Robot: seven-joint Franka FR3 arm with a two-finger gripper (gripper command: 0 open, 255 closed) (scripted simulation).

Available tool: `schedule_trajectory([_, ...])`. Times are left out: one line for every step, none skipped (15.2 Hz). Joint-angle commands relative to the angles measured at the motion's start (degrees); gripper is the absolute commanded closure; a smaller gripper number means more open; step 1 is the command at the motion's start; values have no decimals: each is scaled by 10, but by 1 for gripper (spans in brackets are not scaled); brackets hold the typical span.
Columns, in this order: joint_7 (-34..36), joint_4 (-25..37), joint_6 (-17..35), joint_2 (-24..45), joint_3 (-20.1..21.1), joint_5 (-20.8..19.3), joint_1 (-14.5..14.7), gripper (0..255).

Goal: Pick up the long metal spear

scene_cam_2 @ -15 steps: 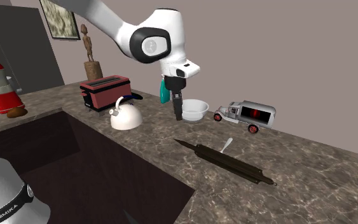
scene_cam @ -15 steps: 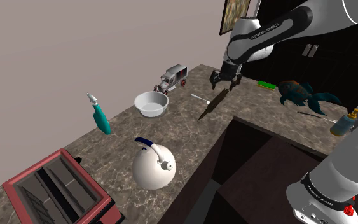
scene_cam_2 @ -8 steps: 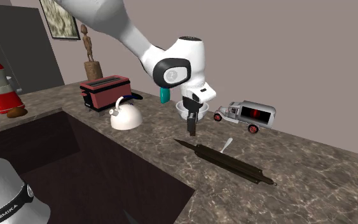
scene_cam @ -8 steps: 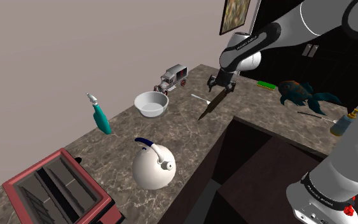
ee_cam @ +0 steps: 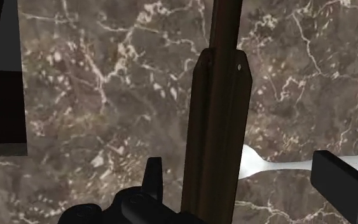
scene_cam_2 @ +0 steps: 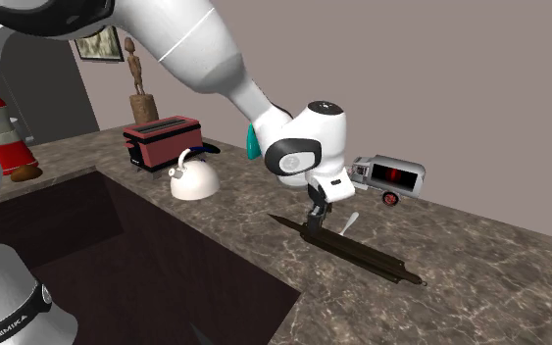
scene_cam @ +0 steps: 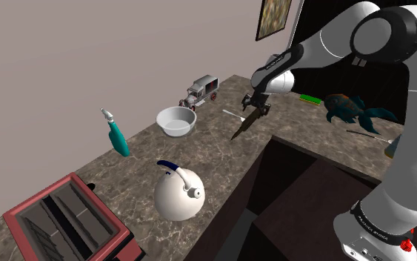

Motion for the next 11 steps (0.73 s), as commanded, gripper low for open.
schedule_trajectory([15, 38, 7, 42, -1, 20, -11, 0])
schedule_trajectory([20, 51, 12, 59, 0, 28, -16, 0])
schedule_trajectory([19, 53, 17, 65, 1, 29, -16, 0])
schedule_trajectory([17, 54, 21, 71, 2, 31, -17, 0])
schedule_trajectory([15, 55, 26, 77, 4, 32, -18, 0])
schedule_trajectory([14, 57, 31, 84, 5, 33, -19, 0])
schedule_trajectory([12, 58, 36, 90, 6, 34, -20, 0])
schedule_trajectory([10, 60, 40, 96, 7, 35, -20, 0])
schedule_trajectory([9, 62, 45, 103, 9, 36, -21, 0])
schedule_trajectory([8, 63, 48, 107, 9, 37, -22, 0])
schedule_trajectory([8, 63, 48, 107, 9, 37, -22, 0])
